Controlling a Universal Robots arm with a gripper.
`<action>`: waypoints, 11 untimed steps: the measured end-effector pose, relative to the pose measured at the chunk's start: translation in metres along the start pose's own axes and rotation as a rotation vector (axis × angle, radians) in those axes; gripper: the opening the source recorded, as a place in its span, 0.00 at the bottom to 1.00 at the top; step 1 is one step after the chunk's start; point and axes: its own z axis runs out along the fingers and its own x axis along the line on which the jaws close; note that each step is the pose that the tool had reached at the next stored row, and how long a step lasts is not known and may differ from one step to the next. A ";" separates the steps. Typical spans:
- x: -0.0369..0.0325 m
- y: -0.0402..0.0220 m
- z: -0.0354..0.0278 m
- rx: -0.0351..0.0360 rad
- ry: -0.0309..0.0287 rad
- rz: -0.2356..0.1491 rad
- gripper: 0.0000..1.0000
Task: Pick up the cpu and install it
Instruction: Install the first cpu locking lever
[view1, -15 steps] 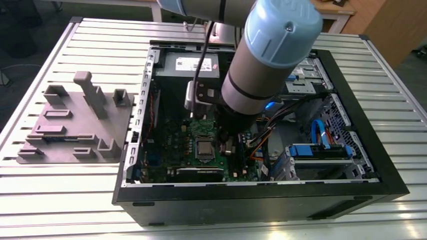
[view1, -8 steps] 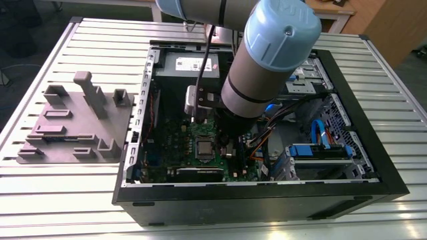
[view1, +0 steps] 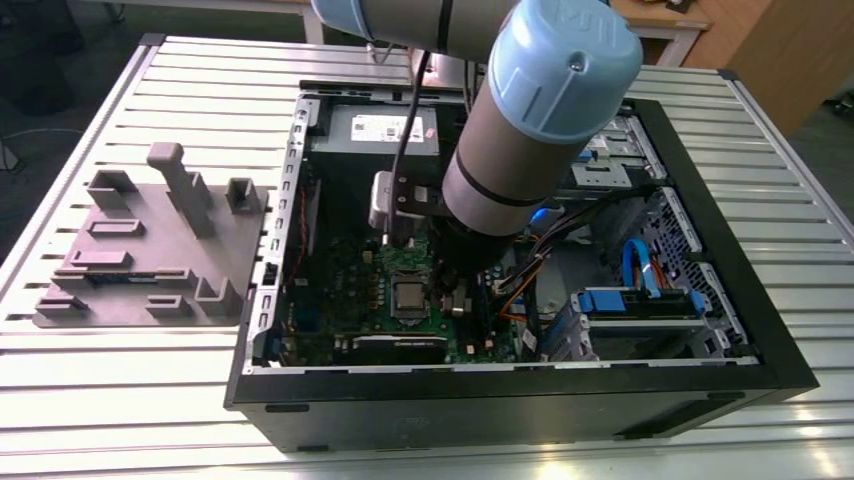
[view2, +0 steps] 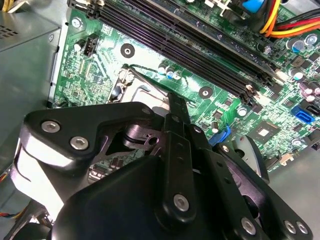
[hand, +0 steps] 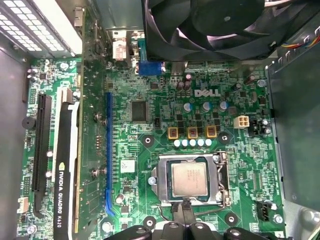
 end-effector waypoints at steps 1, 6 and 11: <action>0.0000 0.0000 0.0004 0.0002 0.0035 0.001 0.10; 0.0004 -0.0003 0.0026 0.0001 0.0120 0.001 0.10; 0.0006 -0.0008 0.0061 -0.0009 0.0142 -0.016 0.10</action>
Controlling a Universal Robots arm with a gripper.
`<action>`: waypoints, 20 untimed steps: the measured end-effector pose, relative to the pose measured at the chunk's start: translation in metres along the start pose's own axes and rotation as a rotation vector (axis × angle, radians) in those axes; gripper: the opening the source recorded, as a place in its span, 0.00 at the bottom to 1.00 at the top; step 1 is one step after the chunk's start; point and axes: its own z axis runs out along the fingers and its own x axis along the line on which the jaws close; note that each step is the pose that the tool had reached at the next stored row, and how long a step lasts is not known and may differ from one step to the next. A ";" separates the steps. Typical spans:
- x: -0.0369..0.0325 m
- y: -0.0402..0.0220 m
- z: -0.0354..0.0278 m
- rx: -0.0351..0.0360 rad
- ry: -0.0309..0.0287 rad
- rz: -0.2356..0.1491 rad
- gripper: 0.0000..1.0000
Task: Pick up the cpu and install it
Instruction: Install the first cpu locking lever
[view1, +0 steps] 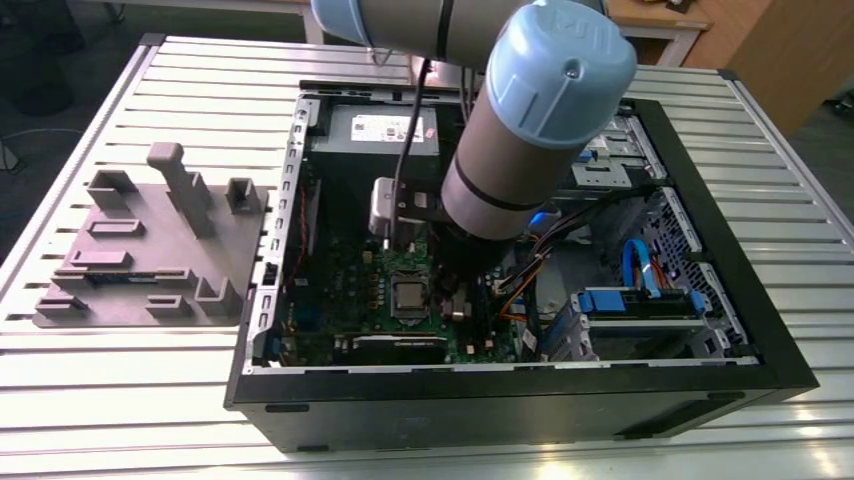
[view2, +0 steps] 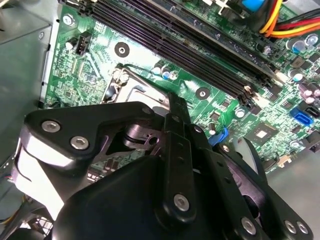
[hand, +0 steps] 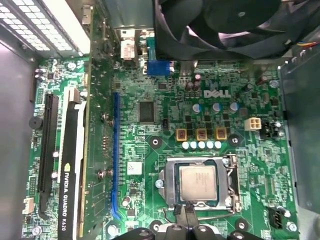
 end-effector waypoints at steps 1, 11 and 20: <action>0.0001 -0.0001 0.0007 -0.0002 0.0005 -0.004 0.10; 0.0019 -0.0015 0.0104 -0.0012 0.0035 -0.025 0.10; 0.0027 -0.0026 0.0139 -0.0014 0.0041 -0.028 0.10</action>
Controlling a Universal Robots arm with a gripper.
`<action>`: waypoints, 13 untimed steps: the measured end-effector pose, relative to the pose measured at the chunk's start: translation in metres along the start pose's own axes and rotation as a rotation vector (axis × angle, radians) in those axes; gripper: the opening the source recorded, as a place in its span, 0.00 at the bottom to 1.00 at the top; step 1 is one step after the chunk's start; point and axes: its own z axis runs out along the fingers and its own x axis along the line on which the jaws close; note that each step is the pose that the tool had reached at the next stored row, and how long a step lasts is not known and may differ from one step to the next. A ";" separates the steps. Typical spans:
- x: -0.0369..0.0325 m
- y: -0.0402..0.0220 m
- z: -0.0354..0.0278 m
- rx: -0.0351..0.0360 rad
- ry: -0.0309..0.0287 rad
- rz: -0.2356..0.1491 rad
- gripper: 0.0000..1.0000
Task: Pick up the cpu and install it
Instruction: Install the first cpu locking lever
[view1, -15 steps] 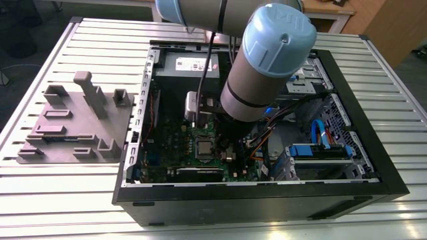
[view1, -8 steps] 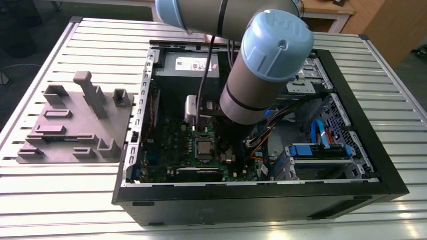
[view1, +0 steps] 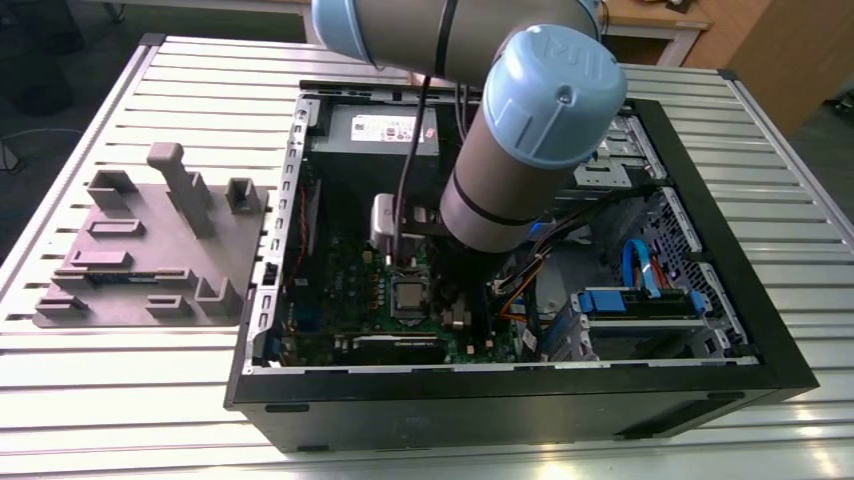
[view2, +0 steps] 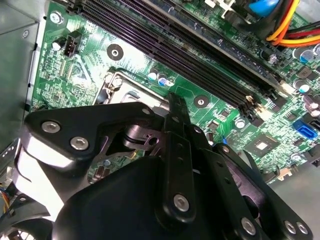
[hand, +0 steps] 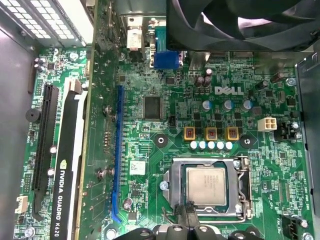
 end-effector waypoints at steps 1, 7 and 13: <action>0.0000 -0.0001 0.0002 -0.0001 0.0001 0.000 0.10; 0.0001 -0.0016 0.0015 -0.0001 -0.0016 0.000 0.10; 0.0001 -0.0035 0.0024 0.0000 -0.0042 -0.001 0.10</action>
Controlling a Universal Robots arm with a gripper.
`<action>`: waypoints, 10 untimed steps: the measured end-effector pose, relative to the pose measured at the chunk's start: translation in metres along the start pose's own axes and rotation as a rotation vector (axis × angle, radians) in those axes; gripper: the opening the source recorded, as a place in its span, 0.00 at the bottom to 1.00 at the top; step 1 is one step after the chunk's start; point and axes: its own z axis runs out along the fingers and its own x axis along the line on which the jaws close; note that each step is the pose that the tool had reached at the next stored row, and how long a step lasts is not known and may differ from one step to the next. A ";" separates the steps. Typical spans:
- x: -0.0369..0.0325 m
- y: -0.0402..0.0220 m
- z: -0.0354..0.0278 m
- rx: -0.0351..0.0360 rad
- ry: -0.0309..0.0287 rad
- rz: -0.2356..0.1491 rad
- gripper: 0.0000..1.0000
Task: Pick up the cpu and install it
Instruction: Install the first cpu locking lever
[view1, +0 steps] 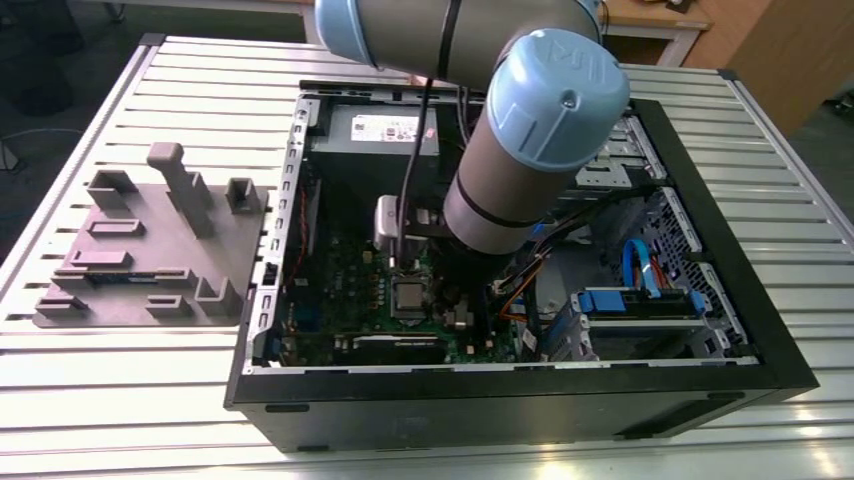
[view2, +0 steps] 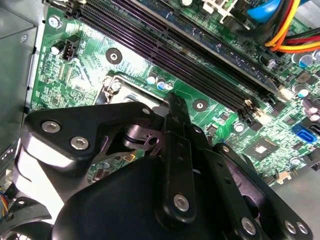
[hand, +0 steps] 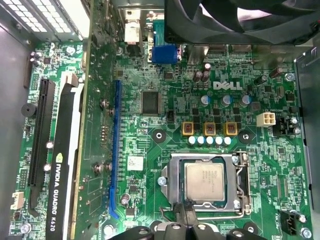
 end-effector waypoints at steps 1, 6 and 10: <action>0.0000 -0.0004 0.0001 0.0000 -0.0007 0.000 0.10; 0.0001 -0.0023 0.0007 0.0000 -0.0035 0.000 0.10; 0.0001 -0.0035 0.0011 -0.0001 -0.0055 -0.001 0.10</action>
